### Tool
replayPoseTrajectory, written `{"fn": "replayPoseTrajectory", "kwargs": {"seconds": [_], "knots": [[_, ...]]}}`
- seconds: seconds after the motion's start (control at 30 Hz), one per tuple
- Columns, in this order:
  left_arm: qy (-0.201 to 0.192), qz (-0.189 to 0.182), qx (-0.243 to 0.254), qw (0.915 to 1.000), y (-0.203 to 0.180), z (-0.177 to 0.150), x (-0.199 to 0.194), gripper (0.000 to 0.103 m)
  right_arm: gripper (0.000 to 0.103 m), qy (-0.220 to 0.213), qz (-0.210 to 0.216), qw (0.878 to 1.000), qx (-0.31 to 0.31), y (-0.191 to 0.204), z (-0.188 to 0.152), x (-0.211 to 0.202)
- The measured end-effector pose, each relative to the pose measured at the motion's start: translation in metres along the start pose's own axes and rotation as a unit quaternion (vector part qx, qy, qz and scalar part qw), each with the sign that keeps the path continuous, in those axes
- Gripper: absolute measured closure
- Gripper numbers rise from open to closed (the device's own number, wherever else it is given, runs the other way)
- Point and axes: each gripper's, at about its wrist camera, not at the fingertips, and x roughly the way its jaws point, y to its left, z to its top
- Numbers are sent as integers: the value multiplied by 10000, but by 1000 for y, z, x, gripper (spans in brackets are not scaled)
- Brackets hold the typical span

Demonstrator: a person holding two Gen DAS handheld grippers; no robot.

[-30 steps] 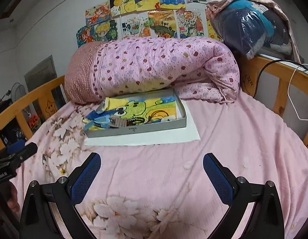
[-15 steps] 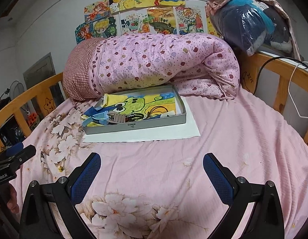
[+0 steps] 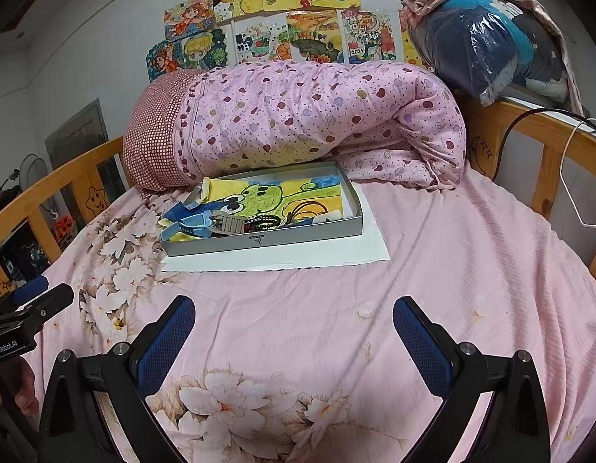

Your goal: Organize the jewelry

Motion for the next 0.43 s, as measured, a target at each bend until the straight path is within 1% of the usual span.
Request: {"fn": "replayPoseTrajectory", "kwargs": {"seconds": [0.13,0.43], "knots": [[115,-119,-33,9999,0,-1,2,1,0,32,-11,10000,3,1,-3,1],[164,-29,0,9999,0,-5,5,1,0,87,-13,10000,8,3,-6,4]]}}
